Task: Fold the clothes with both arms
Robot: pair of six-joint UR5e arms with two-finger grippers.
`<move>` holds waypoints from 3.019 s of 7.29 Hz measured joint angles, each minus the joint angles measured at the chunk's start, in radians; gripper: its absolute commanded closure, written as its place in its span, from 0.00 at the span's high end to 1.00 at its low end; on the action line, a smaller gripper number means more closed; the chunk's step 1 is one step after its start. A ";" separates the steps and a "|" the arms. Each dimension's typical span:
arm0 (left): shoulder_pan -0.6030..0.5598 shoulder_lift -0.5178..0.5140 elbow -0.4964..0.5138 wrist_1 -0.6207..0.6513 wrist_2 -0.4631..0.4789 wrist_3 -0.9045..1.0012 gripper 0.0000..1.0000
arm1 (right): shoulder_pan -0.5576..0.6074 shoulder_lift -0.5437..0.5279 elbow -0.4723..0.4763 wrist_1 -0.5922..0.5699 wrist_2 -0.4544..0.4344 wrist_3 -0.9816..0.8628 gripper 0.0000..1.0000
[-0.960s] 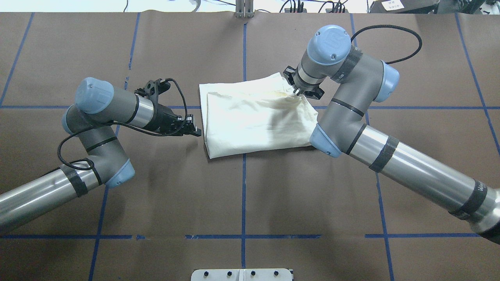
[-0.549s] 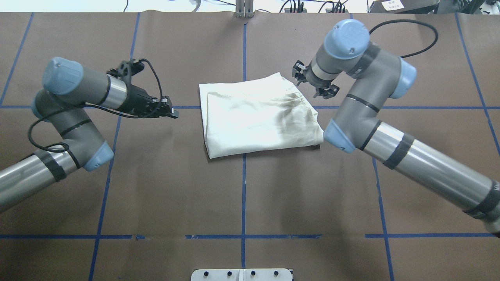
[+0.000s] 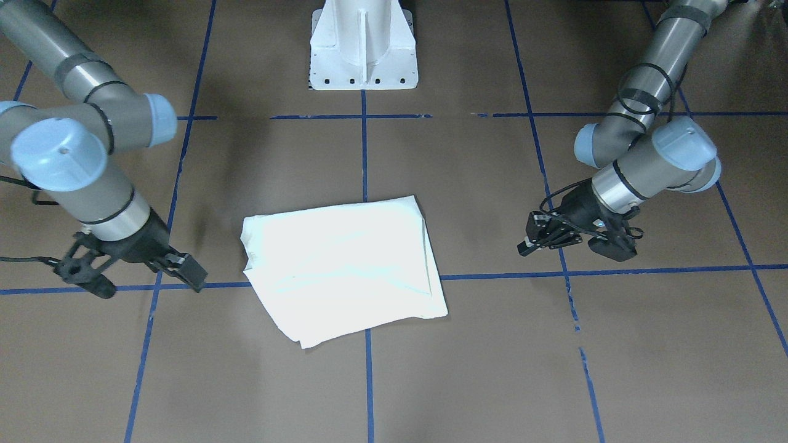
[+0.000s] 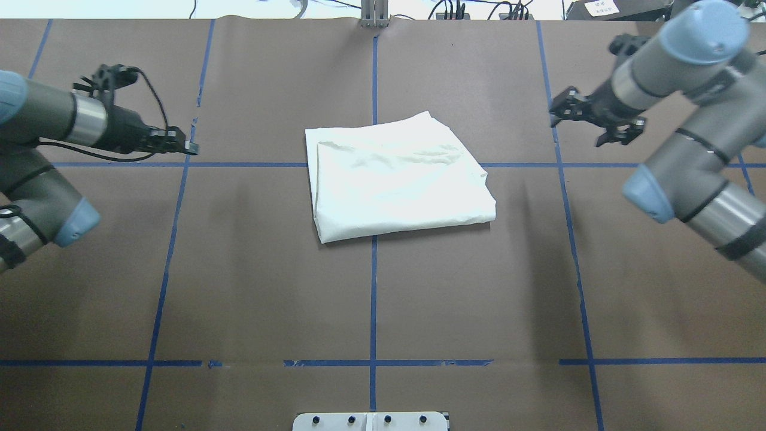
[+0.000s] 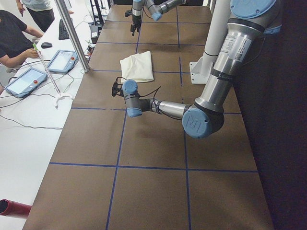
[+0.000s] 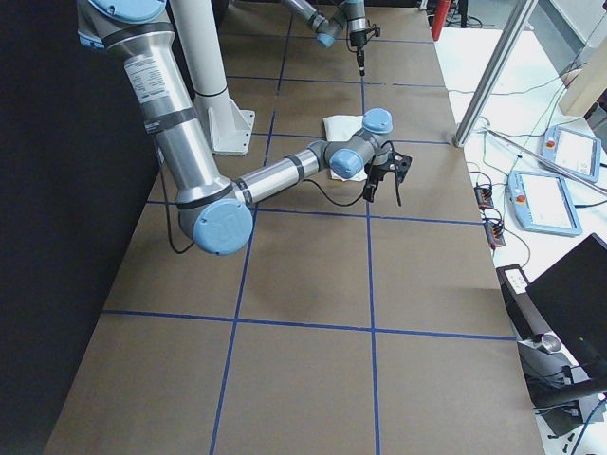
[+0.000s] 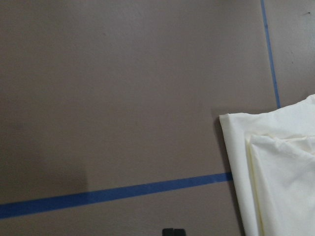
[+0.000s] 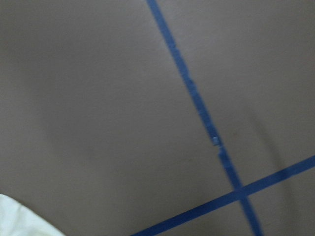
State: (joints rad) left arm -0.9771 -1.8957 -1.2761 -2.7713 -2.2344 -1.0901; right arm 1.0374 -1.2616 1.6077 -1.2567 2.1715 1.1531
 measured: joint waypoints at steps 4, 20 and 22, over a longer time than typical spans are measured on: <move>-0.308 0.109 -0.019 0.250 0.001 0.603 0.00 | 0.358 -0.206 0.019 -0.148 0.153 -0.783 1.00; -0.532 0.414 -0.490 1.229 -0.125 1.079 1.00 | 0.483 -0.304 0.015 -0.301 0.159 -1.210 1.00; -0.532 0.407 -0.496 1.227 -0.128 1.079 1.00 | 0.484 -0.305 0.014 -0.300 0.159 -1.210 1.00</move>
State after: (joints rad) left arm -1.5094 -1.4892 -1.7717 -1.5445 -2.3620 -0.0108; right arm 1.5215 -1.5661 1.6217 -1.5571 2.3301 -0.0568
